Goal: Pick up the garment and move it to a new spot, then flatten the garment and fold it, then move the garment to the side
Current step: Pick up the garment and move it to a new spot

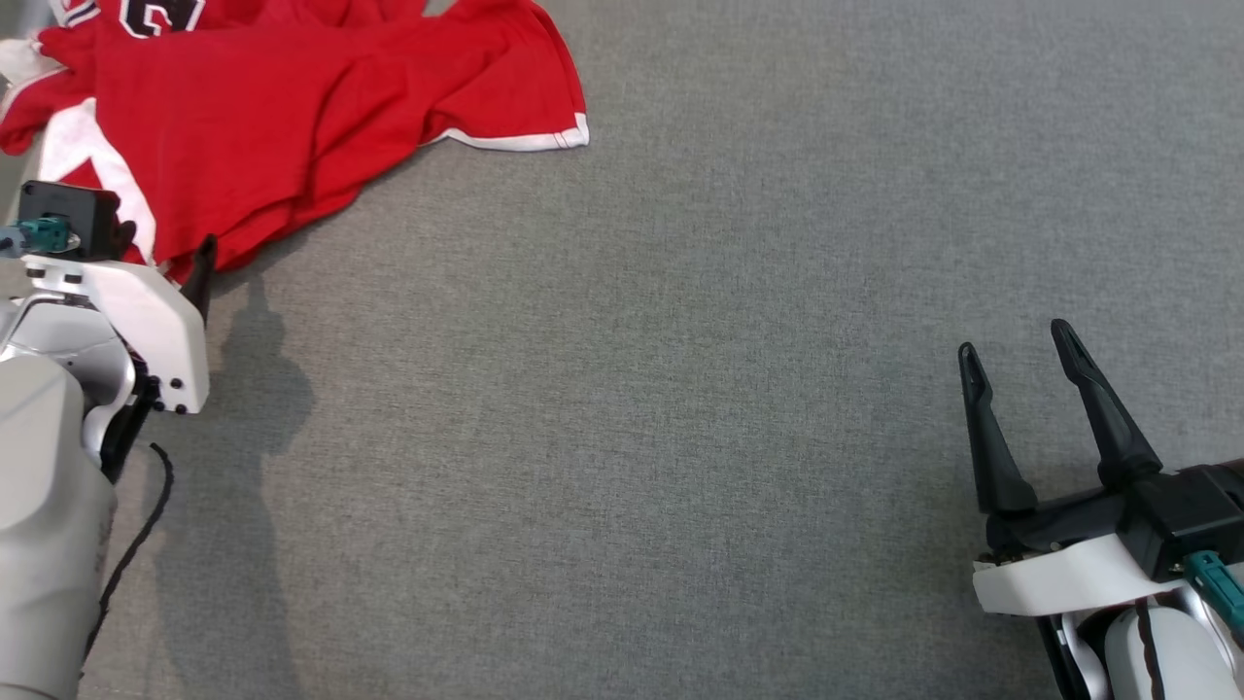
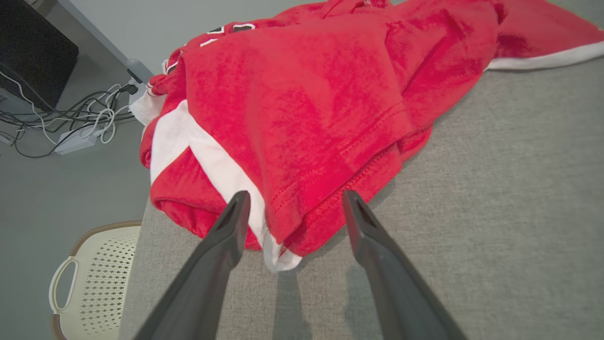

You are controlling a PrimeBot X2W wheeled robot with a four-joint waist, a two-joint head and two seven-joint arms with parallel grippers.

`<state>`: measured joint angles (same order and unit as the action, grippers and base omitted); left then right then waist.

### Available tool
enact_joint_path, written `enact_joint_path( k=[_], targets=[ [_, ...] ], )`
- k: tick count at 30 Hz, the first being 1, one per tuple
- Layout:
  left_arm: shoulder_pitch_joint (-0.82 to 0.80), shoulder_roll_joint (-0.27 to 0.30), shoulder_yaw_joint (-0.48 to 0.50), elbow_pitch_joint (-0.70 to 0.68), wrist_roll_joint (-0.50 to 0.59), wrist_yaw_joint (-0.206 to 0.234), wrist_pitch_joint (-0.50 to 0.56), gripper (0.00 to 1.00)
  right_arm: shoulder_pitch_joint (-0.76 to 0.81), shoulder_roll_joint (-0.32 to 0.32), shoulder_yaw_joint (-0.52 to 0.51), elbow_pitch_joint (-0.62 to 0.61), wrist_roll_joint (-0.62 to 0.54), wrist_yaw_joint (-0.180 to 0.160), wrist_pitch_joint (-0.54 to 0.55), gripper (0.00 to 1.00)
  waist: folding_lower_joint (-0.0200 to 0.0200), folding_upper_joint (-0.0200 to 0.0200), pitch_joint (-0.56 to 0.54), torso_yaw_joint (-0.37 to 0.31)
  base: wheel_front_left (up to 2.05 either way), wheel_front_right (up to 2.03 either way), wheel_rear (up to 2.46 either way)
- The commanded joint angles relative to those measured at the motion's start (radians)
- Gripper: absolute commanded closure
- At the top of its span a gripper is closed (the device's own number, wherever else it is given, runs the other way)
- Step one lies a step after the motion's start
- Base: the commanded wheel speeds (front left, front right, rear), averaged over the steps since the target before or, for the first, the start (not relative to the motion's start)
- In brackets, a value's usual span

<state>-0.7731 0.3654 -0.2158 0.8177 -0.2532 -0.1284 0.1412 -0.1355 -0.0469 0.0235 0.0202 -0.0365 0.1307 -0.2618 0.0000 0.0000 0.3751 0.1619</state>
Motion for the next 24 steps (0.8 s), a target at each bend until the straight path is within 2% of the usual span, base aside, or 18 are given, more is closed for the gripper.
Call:
enact_joint_path(
  k=[1,9,11,12,13,14,16,24],
  targets=[
    [-0.024,0.023,-0.008,0.015,-0.013,0.0,-0.01,0.0,-0.009,-0.006,-0.004,-0.005,-0.004,0.0,-0.005,0.0,0.0,0.0,0.024,-0.012,0.0,0.0,0.0],
    [-0.052,0.035,-0.007,0.112,-0.029,0.022,-0.011,0.0,-0.014,-0.007,-0.007,-0.015,-0.008,0.0,-0.005,0.0,0.0,0.0,0.048,-0.02,0.0,0.0,0.0],
    [-0.057,0.027,0.002,0.14,-0.043,0.028,-0.004,0.17,-0.018,-0.006,-0.008,-0.015,-0.006,0.0,-0.005,0.0,0.0,0.0,0.048,-0.021,0.0,0.0,0.0],
    [-0.062,0.026,0.007,0.15,-0.048,0.033,-0.01,0.23,-0.019,-0.007,-0.007,-0.015,-0.005,0.0,-0.005,0.0,0.0,0.0,0.047,-0.021,0.0,0.0,0.0],
    [-0.066,0.025,0.012,0.157,-0.053,0.04,-0.02,0.52,-0.02,-0.007,-0.006,-0.015,-0.003,0.0,-0.005,0.0,0.0,0.0,0.045,-0.022,0.0,0.0,0.0],
    [-0.068,0.024,0.015,0.163,-0.055,0.046,-0.033,0.65,-0.019,-0.006,-0.004,-0.014,-0.002,0.0,-0.005,0.0,0.0,0.0,0.044,-0.023,0.0,0.0,0.0],
    [-0.069,0.021,0.013,0.177,-0.055,0.05,-0.057,1.0,-0.019,-0.007,-0.003,-0.012,0.0,0.0,-0.005,0.0,0.0,0.0,0.038,-0.024,0.0,0.0,0.0],
    [-0.093,0.032,0.006,0.208,-0.054,0.049,-0.165,1.0,-0.004,-0.007,-0.004,-0.004,0.001,0.0,-0.005,0.0,0.0,0.0,-0.007,-0.02,0.0,0.0,0.0]
  ],
)
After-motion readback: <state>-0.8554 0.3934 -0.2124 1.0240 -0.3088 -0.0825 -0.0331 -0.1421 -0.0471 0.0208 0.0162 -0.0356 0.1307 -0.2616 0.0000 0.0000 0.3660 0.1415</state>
